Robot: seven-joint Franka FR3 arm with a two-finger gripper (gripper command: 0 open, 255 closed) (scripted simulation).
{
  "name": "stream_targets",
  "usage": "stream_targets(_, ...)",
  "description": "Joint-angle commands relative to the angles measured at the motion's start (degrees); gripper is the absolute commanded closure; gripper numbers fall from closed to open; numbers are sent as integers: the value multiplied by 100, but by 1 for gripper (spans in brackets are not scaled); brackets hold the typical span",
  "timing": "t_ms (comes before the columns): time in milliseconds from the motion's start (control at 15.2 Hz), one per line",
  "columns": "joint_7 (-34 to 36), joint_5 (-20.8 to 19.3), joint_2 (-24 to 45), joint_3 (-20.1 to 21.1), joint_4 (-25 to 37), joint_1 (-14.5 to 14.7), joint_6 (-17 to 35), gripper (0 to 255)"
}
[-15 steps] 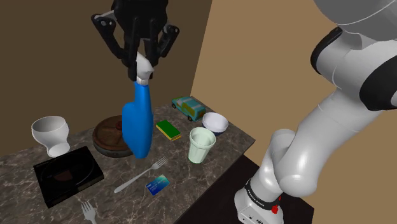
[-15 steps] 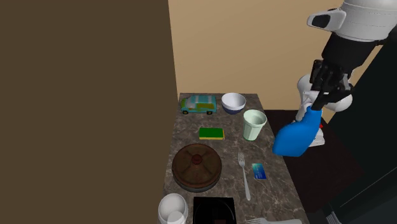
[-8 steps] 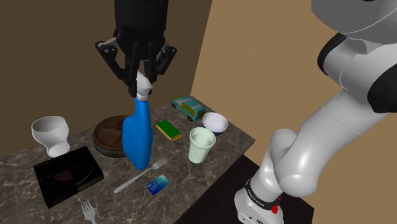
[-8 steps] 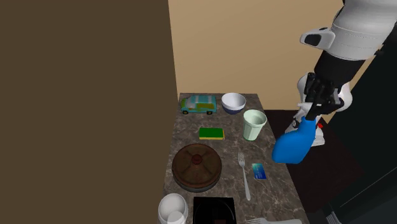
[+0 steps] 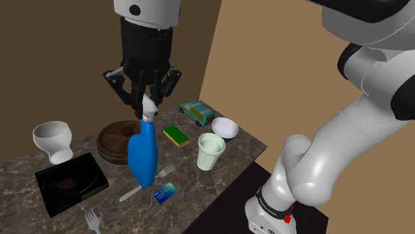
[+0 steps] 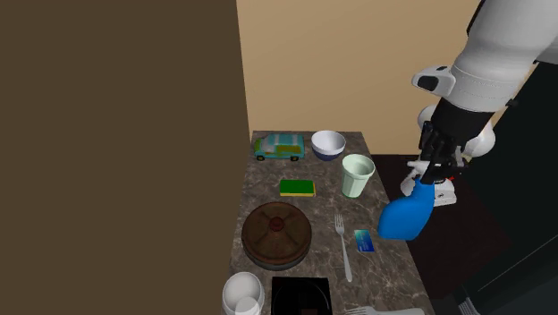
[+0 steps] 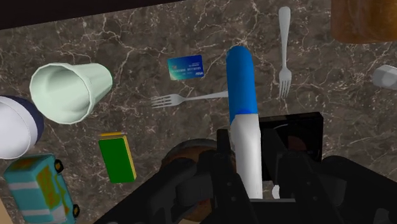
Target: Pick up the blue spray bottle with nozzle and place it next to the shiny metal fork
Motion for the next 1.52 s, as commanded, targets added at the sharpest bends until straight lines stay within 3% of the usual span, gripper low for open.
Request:
stream_targets(0,-12,18,-54,-2,-223,5,176,255)
stream_targets(1452,-31,84,-138,65,-2005,54,1877,255)
